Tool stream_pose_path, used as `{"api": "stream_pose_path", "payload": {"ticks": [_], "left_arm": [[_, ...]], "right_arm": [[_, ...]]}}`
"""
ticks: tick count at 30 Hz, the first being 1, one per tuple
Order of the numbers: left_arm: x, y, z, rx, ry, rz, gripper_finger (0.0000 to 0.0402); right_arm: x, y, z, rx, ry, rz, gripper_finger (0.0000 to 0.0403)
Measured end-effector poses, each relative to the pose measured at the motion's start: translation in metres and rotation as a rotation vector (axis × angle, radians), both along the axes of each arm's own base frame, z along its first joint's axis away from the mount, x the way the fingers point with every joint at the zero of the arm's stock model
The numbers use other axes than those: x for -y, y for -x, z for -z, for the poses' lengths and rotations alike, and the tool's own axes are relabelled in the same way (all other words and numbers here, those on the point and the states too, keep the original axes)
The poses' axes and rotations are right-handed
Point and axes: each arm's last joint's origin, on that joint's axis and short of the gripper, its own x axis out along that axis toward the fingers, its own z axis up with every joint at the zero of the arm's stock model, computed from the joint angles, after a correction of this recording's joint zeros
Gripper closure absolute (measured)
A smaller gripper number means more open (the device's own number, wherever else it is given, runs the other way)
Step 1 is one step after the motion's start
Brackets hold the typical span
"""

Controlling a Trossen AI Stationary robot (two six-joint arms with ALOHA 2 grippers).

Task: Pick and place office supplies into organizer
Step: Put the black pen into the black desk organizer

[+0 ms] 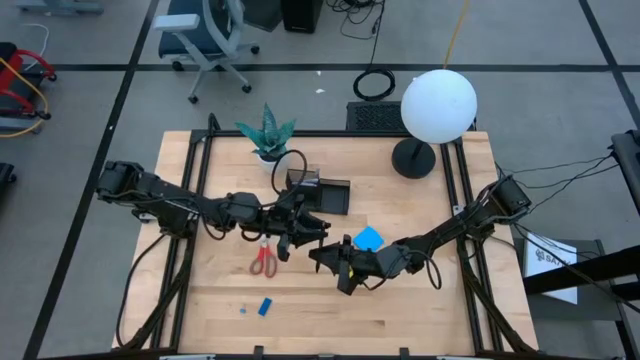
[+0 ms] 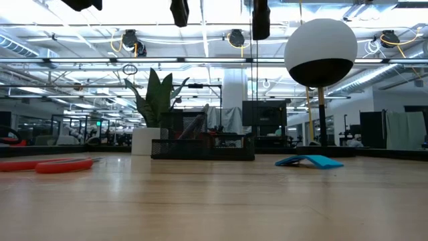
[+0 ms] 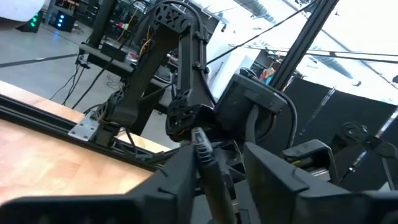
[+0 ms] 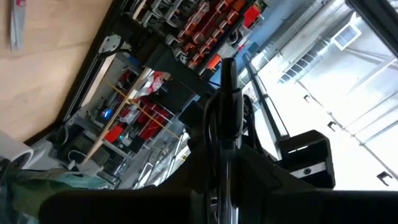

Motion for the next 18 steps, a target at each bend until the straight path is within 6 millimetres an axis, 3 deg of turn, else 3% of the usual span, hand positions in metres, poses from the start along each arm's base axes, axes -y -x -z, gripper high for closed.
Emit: {"api": "stream_pose_path", "payload": {"ticks": [8, 18], "left_arm": [[0.0, 0.003, -0.004, 0.013, -0.028, 0.02, 0.0198], [0.0, 0.01, -0.006, -0.038, -0.09, 0.012, 0.0189]], "right_arm": [[-0.003, 0.002, -0.003, 0.031, -0.008, 0.034, 0.0368], [-0.006, 0.008, -0.015, 0.132, -0.082, 0.091, 0.0368]]}}
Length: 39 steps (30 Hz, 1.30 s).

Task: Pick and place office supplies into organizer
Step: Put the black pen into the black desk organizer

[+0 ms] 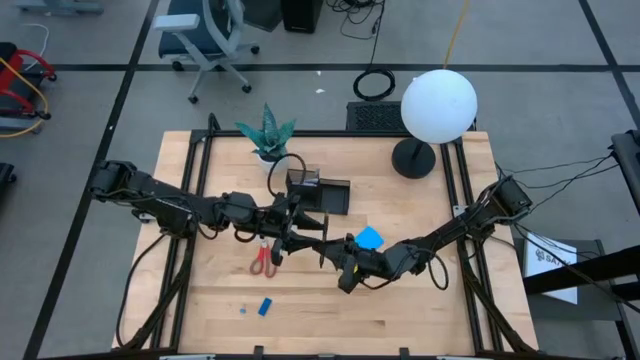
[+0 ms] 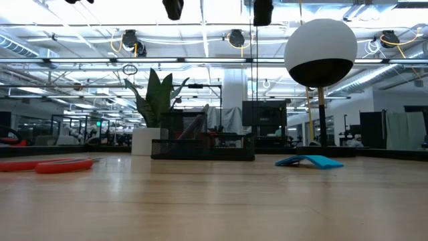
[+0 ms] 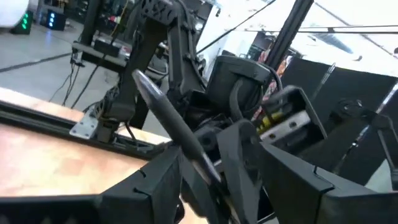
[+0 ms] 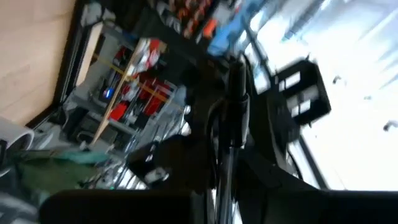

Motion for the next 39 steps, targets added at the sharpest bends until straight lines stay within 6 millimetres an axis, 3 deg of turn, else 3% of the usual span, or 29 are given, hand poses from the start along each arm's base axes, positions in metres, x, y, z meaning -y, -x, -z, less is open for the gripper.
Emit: {"api": "stream_pose_path", "payload": {"ticks": [7, 13, 22, 28, 33, 39], "left_arm": [[-0.003, 0.012, -0.006, -0.045, -0.09, -0.08, 0.0188], [-0.007, 0.029, -0.01, -0.142, -0.216, -0.217, 0.0188], [-0.007, 0.056, -0.023, -0.181, -0.338, -0.364, 0.0188], [-0.013, 0.075, -0.007, -0.188, -0.352, -0.457, 0.0188], [-0.024, 0.097, 0.013, -0.121, -0.313, -0.515, 0.0188], [-0.037, 0.123, 0.021, -0.013, -0.281, -0.525, 0.0188]], "right_arm": [[0.003, 0.003, -0.01, 0.116, -0.149, 0.072, 0.0368], [0.013, 0.005, -0.02, 0.296, -0.411, 0.106, 0.0368], [0.047, -0.005, -0.022, 0.514, -0.81, 0.137, 0.0368], [0.075, -0.018, -0.013, 0.558, -1.046, 0.069, 0.0368], [0.099, -0.029, -0.004, 0.532, -1.297, -0.05, 0.0368], [0.133, -0.036, 0.006, 0.479, -1.557, -0.116, 0.0368]]}}
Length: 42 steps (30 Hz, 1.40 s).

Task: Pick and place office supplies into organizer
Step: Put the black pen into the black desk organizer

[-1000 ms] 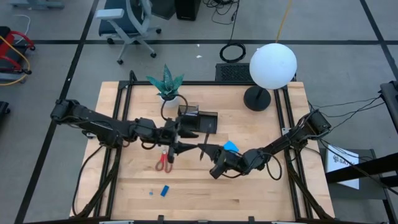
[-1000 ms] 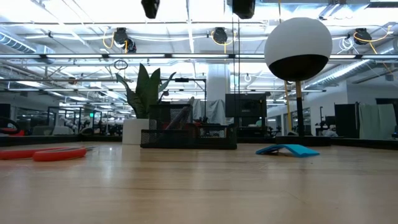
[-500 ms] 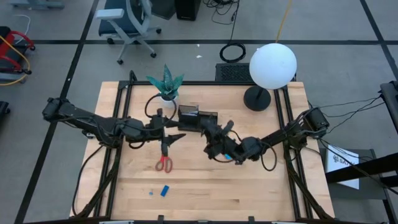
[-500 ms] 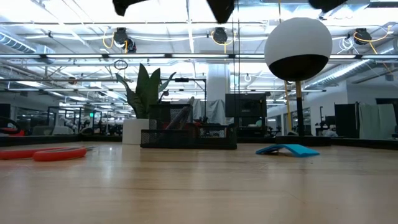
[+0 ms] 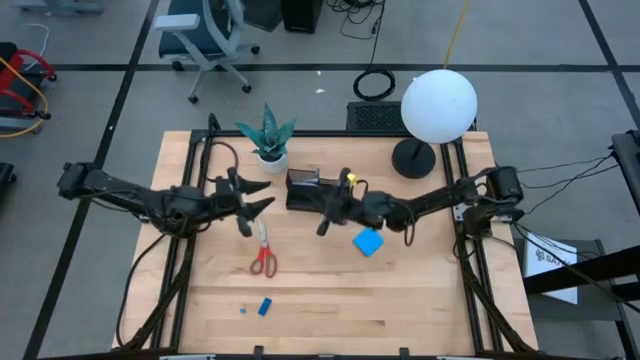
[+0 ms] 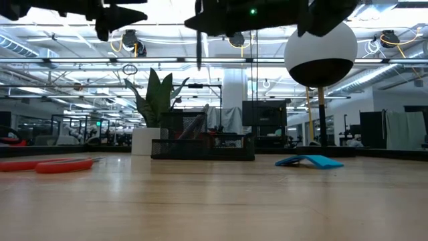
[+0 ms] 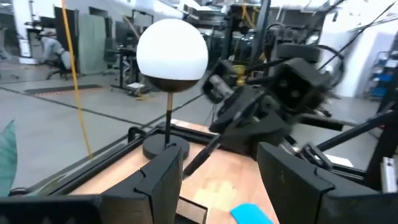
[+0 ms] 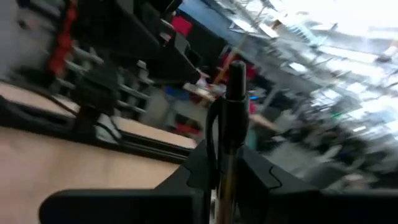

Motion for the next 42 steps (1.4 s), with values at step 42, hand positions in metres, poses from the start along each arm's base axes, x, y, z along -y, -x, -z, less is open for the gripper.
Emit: {"api": "stream_pose_path", "payload": {"ticks": [42], "left_arm": [[-0.005, 0.012, 0.004, 0.026, -0.002, 0.026, 0.0188]], "right_arm": [[0.132, -0.012, 0.086, 0.009, -0.361, -0.1, 0.0368]]}}
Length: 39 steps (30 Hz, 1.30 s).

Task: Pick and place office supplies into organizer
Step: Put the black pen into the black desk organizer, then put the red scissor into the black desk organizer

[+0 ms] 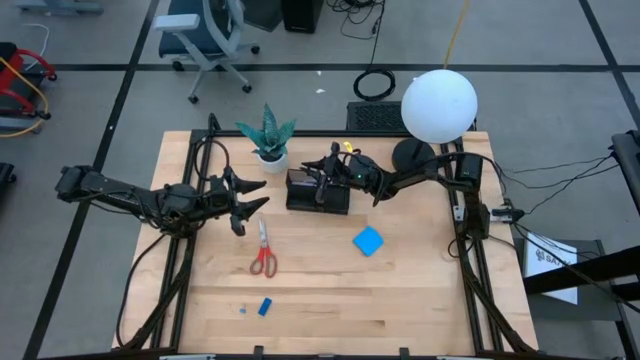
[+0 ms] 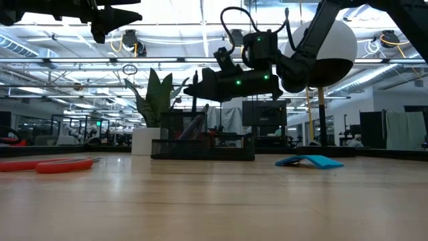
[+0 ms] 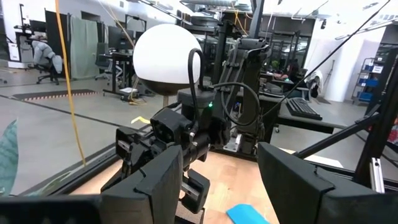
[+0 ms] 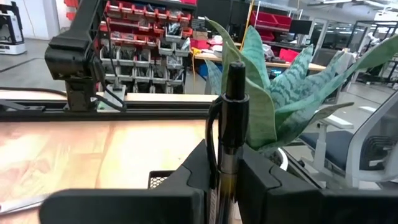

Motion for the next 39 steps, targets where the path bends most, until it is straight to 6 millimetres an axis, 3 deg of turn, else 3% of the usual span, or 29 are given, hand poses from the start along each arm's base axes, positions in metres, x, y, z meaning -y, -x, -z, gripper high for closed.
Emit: {"api": "stream_pose_path", "payload": {"ticks": [11, 22, 39], "left_arm": [[0.0, 0.0, 0.0, 0.005, 0.023, 0.005, 0.0188], [0.001, 0.0, 0.0, 0.01, 0.034, 0.053, 0.0188], [0.009, -0.001, 0.004, -0.035, 0.033, 0.327, 0.0188]], "right_arm": [[0.0, 0.0, -0.003, 0.013, 0.009, 0.005, 0.0271], [-0.012, -0.001, -0.017, 0.07, 0.06, -0.025, 0.0284], [-0.066, 0.014, -0.094, 0.165, 0.127, -0.149, 0.0293]]}}
